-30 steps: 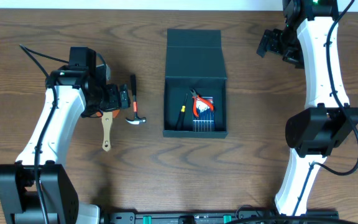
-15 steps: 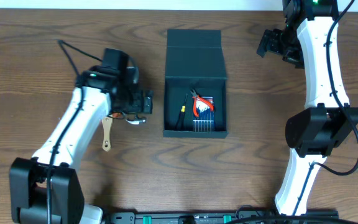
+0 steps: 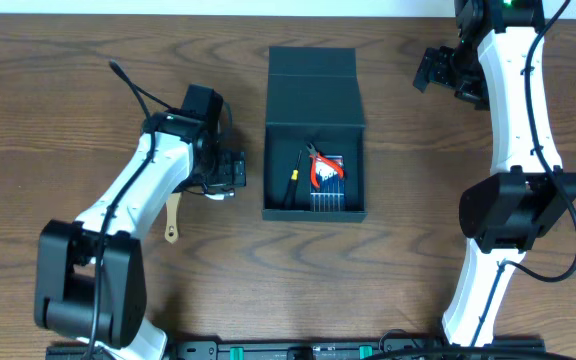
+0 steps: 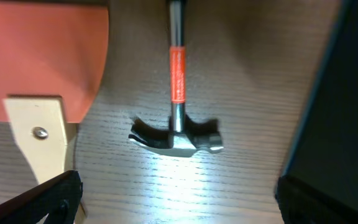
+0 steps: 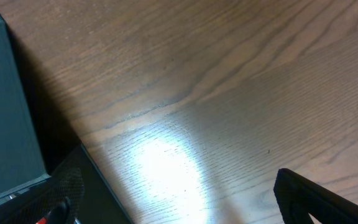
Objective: Pack container
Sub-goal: 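Move the left gripper over the hammer handle, then lower the left gripper and grasp the hammer near its head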
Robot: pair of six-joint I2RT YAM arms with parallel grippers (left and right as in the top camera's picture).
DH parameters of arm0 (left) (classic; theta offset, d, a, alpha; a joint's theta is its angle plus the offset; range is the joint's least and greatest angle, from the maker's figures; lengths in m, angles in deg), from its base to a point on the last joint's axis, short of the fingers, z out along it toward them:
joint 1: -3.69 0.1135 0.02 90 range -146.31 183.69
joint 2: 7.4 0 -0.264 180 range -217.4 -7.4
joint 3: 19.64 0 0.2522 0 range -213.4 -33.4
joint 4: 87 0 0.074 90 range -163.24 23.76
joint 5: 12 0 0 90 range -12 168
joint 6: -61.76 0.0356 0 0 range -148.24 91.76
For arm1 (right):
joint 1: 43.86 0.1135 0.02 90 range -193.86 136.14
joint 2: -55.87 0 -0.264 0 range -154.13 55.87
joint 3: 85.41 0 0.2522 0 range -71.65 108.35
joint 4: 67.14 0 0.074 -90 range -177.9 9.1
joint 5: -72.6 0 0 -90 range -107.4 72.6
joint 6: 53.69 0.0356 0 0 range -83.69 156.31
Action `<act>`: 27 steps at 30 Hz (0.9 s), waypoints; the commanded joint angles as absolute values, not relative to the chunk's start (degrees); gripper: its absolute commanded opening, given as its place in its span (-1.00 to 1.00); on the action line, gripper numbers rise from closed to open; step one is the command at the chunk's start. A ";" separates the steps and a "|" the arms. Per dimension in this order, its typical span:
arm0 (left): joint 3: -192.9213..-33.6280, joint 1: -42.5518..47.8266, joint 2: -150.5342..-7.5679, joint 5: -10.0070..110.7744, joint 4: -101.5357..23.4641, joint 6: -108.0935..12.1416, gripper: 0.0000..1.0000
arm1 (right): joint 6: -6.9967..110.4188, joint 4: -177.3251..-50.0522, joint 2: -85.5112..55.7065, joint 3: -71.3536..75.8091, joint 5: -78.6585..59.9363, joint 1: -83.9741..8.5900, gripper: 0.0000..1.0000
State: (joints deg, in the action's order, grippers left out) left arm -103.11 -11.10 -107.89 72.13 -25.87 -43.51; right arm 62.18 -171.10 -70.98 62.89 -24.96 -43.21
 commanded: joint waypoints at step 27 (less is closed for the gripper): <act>-102.06 -11.21 -114.84 72.48 -28.47 -37.01 0.96 | 61.74 -171.14 -70.69 63.88 -25.55 -43.04 0.99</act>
State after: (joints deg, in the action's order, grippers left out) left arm -102.96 -11.10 -114.08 72.37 -28.40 -38.26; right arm 62.18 -171.10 -70.98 62.89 -24.96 -43.21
